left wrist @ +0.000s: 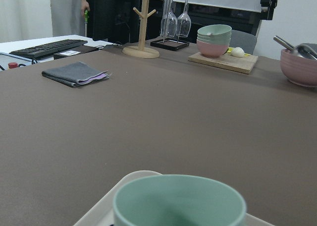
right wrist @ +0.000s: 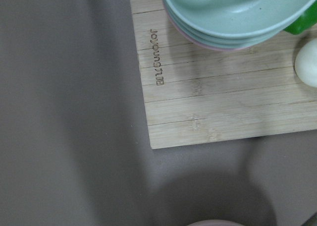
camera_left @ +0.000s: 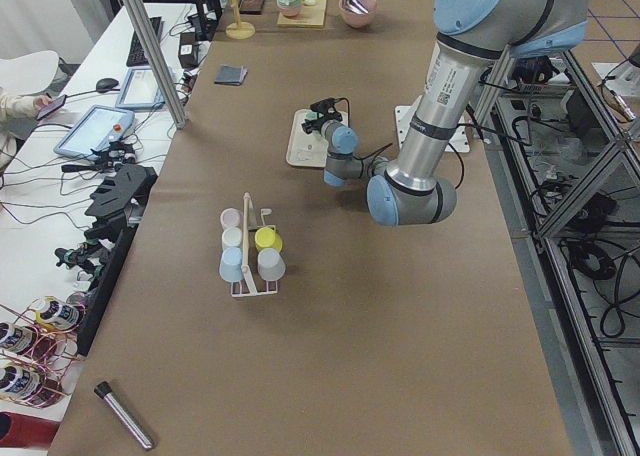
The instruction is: Pick up and place green cup on tray
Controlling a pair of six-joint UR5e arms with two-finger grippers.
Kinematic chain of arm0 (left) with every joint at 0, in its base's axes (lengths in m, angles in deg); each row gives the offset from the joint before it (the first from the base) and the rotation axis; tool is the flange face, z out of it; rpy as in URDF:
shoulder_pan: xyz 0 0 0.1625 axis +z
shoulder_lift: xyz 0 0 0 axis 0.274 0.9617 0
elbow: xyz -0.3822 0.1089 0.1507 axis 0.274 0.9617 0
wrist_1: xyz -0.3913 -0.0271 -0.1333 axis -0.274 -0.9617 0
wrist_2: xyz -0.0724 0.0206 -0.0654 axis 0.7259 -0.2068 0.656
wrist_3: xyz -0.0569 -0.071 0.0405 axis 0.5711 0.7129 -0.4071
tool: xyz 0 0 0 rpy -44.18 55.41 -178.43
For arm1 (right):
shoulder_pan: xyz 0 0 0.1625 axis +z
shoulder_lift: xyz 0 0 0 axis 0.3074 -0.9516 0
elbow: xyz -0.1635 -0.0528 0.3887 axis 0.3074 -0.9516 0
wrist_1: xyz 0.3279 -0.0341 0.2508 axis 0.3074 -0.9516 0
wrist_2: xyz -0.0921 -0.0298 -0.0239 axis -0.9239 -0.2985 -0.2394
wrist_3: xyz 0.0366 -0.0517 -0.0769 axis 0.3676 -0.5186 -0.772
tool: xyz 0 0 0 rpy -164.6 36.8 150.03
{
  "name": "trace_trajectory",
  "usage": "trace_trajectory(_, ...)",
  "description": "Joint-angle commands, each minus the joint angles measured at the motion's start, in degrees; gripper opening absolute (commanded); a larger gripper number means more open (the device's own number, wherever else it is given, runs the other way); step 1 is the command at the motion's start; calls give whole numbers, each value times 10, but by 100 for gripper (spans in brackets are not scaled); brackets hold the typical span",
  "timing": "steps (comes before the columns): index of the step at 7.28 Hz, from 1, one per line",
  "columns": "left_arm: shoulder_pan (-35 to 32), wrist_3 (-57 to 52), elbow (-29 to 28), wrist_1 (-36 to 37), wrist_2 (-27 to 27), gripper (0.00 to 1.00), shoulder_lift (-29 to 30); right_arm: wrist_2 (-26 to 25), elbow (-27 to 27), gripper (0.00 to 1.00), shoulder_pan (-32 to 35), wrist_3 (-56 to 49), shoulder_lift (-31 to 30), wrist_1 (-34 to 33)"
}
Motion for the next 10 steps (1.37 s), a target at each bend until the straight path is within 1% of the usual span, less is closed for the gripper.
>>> trace_trajectory(1, -2, -5, 7, -2, -2, 99, -10, 4, 2, 100, 0, 0, -2, 0)
trace_trajectory(3, -2, -5, 33, -1, -2, 99, -34, 5, 1, 100, 0, 1, -2, 0)
trace_trajectory(5, -8, -3, 90, 9, -1, 99, -49, 5, 0, 100, 0, 1, -2, 0)
trace_trajectory(6, -20, 3, 130, 55, -1, 99, -50, 5, 0, 100, 0, 1, -1, 1)
trace_trajectory(7, -35, 6, 179, 120, -1, 99, -50, 5, 0, 100, 0, 1, -2, 1)
trace_trajectory(8, -60, 6, 210, 181, 1, 99, -49, 5, 0, 100, 0, 1, -1, 2)
trace_trajectory(9, -101, 6, 249, 273, 15, 99, -42, 4, 0, 100, 0, 1, -1, 2)
trace_trajectory(10, -123, 6, 309, 405, 36, 99, -42, 4, 0, 100, 0, 1, -1, 3)
